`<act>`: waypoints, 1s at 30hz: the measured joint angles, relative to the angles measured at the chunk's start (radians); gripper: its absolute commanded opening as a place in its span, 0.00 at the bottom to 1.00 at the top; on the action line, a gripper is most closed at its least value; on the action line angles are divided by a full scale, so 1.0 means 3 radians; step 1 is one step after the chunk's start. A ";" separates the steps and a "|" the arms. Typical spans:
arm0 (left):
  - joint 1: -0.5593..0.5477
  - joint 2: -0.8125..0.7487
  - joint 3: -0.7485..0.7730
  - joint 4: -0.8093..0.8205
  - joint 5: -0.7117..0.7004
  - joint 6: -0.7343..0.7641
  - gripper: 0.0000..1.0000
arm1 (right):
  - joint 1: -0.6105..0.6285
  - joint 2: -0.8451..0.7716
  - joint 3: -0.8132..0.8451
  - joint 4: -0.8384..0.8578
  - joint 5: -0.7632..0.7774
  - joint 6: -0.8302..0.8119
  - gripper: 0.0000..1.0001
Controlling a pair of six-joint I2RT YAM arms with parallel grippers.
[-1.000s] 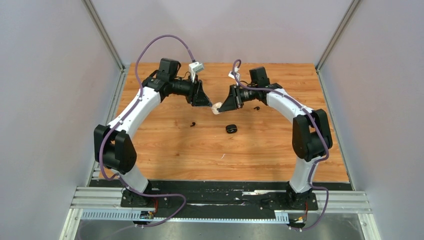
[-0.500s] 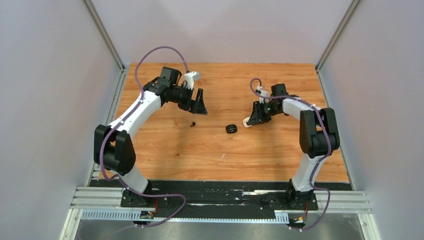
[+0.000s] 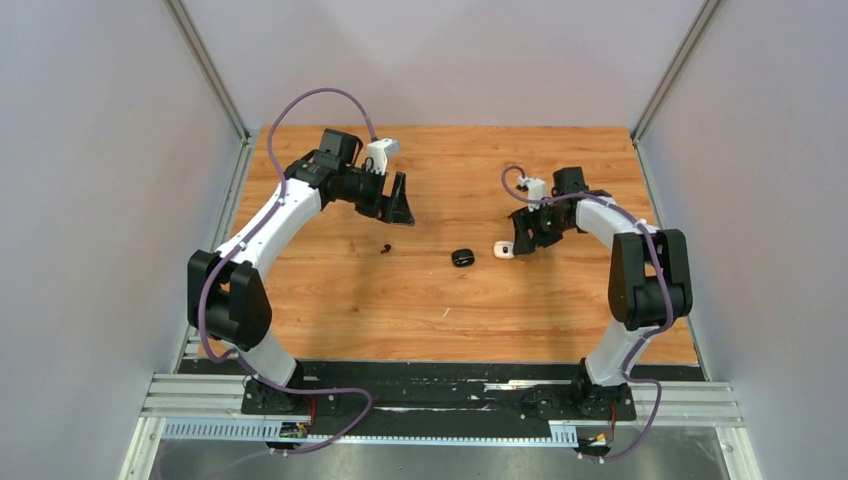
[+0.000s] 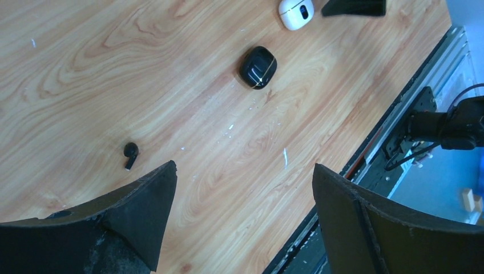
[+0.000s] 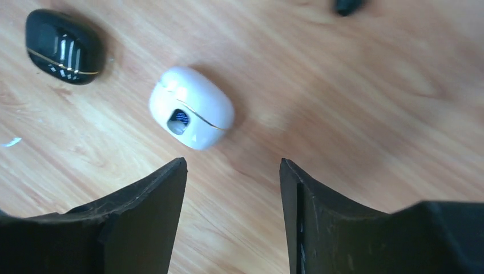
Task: Insert the wireless bluetooth earbuds into the charging case
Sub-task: Move the charging case to the center of the board.
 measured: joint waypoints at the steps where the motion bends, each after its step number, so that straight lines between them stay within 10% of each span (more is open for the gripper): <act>1: 0.0000 -0.0006 0.0000 0.0001 0.0003 0.0029 0.93 | -0.0038 -0.0032 0.0046 -0.0039 0.0057 -0.0043 0.61; 30: 0.0095 -0.0512 -0.0498 -0.0225 -0.0235 0.0501 0.92 | 0.1088 0.0175 0.0533 -0.0172 -0.0201 -0.1902 0.64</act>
